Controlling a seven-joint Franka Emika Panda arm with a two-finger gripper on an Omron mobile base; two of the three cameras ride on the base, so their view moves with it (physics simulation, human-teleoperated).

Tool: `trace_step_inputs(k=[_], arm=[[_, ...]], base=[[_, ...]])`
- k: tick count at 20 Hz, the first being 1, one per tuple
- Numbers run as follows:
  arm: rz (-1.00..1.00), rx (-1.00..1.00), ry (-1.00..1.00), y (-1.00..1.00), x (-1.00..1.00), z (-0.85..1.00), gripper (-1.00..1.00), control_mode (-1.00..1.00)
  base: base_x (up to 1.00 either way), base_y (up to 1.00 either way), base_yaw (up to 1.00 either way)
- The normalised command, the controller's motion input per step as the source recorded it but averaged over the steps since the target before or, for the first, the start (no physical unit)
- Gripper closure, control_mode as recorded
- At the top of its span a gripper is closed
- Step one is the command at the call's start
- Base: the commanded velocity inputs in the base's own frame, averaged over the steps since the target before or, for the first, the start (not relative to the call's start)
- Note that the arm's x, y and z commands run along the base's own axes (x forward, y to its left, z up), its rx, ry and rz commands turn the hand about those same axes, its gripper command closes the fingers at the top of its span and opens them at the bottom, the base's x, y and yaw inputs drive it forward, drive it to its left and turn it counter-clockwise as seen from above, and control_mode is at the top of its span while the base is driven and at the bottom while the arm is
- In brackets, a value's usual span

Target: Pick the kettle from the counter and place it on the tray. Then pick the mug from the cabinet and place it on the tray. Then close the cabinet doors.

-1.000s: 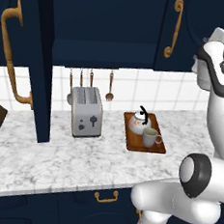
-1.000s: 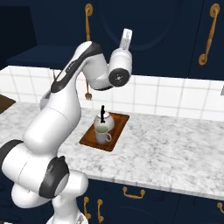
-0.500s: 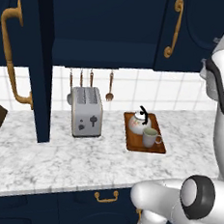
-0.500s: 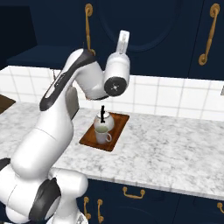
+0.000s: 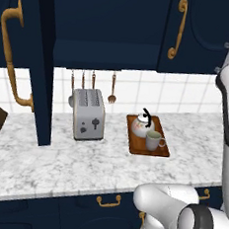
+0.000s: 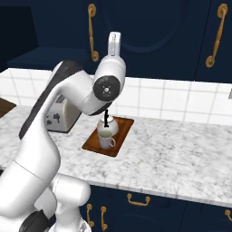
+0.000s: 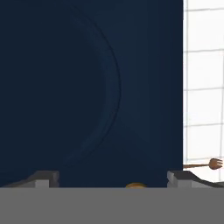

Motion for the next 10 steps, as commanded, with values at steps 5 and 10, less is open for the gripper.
trace_step_inputs(k=[5, 10], arm=[[0.07, -0.07, 0.04, 0.19, -0.24, -0.13, -1.00, -1.00], [0.07, -0.07, 0.00, 0.62, -0.70, -0.08, -1.00, -1.00]], base=[[0.00, 0.00, 0.00], [0.00, 0.00, 0.00]])
